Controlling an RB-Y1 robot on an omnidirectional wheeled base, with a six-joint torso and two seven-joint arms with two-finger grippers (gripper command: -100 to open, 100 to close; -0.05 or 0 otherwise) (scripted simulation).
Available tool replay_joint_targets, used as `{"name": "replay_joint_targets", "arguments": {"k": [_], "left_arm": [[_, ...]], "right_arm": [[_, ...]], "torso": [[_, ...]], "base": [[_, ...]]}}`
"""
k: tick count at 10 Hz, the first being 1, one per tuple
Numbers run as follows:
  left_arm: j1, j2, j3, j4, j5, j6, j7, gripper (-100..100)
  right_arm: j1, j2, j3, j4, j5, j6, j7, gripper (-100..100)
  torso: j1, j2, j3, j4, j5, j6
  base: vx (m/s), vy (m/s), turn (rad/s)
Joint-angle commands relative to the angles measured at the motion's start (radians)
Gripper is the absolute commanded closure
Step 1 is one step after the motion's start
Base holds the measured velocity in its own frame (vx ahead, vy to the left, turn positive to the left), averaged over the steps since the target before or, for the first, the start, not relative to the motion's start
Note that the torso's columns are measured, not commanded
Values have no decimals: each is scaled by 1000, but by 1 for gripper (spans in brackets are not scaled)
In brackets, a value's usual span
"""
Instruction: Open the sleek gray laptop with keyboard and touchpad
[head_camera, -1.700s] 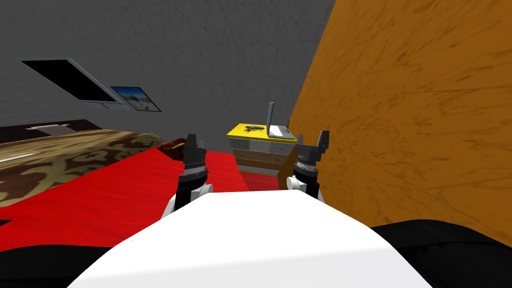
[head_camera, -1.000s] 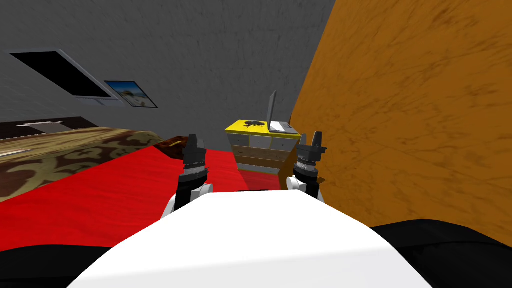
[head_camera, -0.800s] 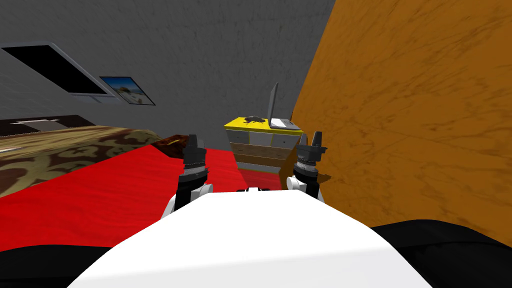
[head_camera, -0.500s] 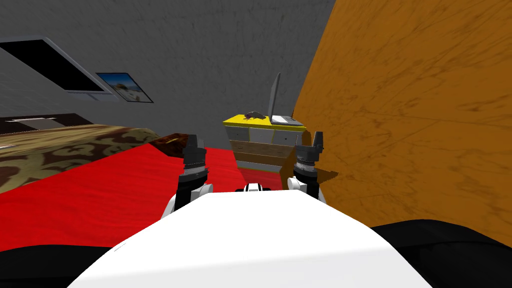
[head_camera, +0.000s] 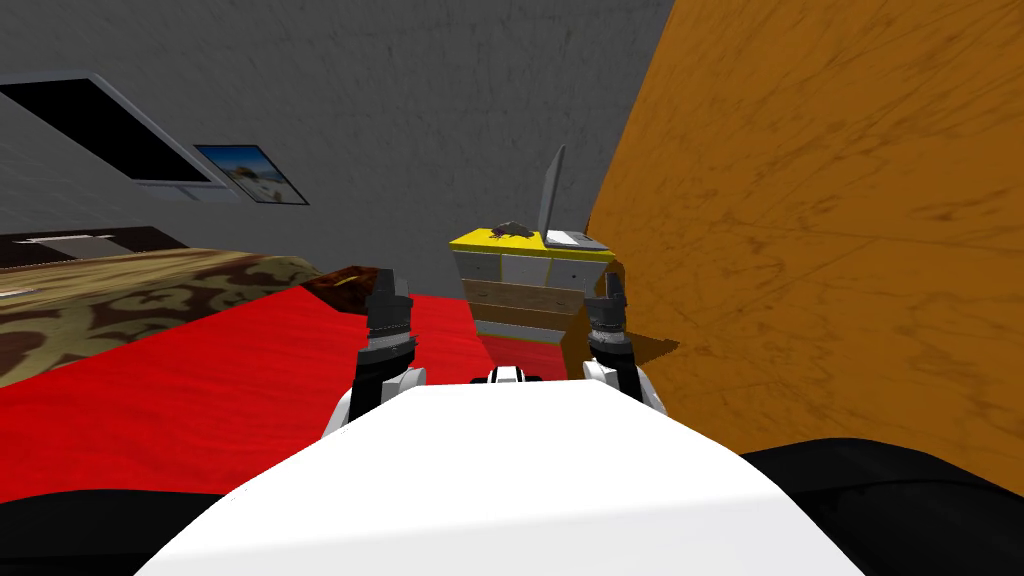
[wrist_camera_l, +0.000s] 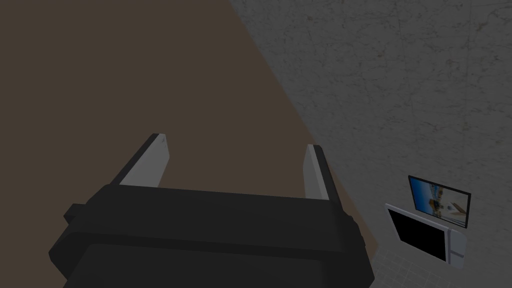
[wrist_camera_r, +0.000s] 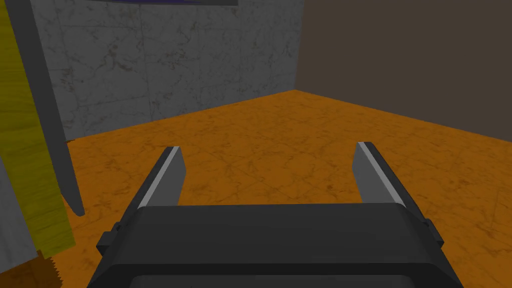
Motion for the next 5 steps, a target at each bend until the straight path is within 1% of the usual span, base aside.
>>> {"name": "replay_joint_targets", "arguments": {"k": [1, 2, 4, 5], "left_arm": [[0, 0, 0, 0, 0, 0, 0, 0], [0, 0, 0, 0, 0, 0, 0, 0], [0, 0, 0, 0, 0, 0, 0, 0], [0, 0, 0, 0, 0, 0, 0, 0]], "right_arm": [[7, -76, -14, 26, 18, 48, 2, -100], [7, -86, -14, 26, 18, 48, 2, -100], [25, -157, -37, 76, 45, 98, 2, -100], [25, -180, -37, 76, 45, 98, 2, -100]], "torso": [[-1, 0, 0, 0, 0, 0], [-1, 0, 0, 0, 0, 0], [-1, 0, 0, 0, 0, 0], [1, 0, 0, 0, 0, 0]], "base": [[-28, 44, -2], [-27, 41, -2], [-37, 67, -5], [-31, 65, -9]]}}
